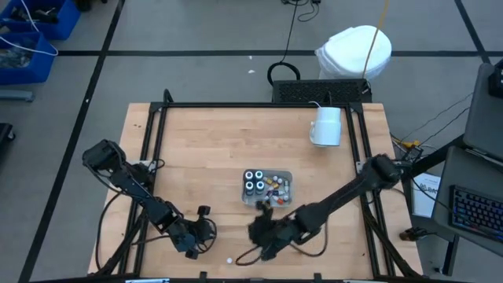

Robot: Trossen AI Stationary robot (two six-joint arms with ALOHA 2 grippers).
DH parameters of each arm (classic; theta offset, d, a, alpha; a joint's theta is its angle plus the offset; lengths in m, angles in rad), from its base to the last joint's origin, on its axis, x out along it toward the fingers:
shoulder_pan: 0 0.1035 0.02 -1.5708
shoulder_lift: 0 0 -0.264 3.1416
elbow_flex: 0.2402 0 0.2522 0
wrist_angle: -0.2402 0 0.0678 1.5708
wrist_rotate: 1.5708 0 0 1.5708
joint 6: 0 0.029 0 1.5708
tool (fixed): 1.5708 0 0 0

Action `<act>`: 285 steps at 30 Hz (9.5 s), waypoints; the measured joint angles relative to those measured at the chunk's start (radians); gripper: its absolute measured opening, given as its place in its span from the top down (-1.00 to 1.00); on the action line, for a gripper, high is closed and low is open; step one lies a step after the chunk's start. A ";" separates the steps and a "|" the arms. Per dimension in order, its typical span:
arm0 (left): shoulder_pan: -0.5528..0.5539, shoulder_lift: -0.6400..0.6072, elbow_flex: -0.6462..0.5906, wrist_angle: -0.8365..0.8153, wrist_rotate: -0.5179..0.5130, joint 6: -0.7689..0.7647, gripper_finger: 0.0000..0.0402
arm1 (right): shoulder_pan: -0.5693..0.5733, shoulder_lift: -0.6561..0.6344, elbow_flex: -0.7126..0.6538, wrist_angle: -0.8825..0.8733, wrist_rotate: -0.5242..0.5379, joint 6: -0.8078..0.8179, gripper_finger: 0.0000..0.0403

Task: Pick & Place food coloring
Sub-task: Put the small blue food coloring into the gray bin, then put the small orange food coloring into the gray bin

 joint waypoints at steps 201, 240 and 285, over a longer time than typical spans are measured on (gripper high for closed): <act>0.034 0.305 0.668 -0.643 0.134 -0.268 -0.19 | 0.215 -0.979 -1.444 1.323 0.292 -0.210 1.00; 0.040 0.313 0.667 -0.655 0.025 0.106 -0.19 | 0.215 -0.979 -1.443 1.309 0.293 -0.227 1.00; 0.112 0.388 0.669 -0.562 0.184 0.573 -0.19 | 0.215 -0.979 -1.442 1.310 0.296 -0.215 1.00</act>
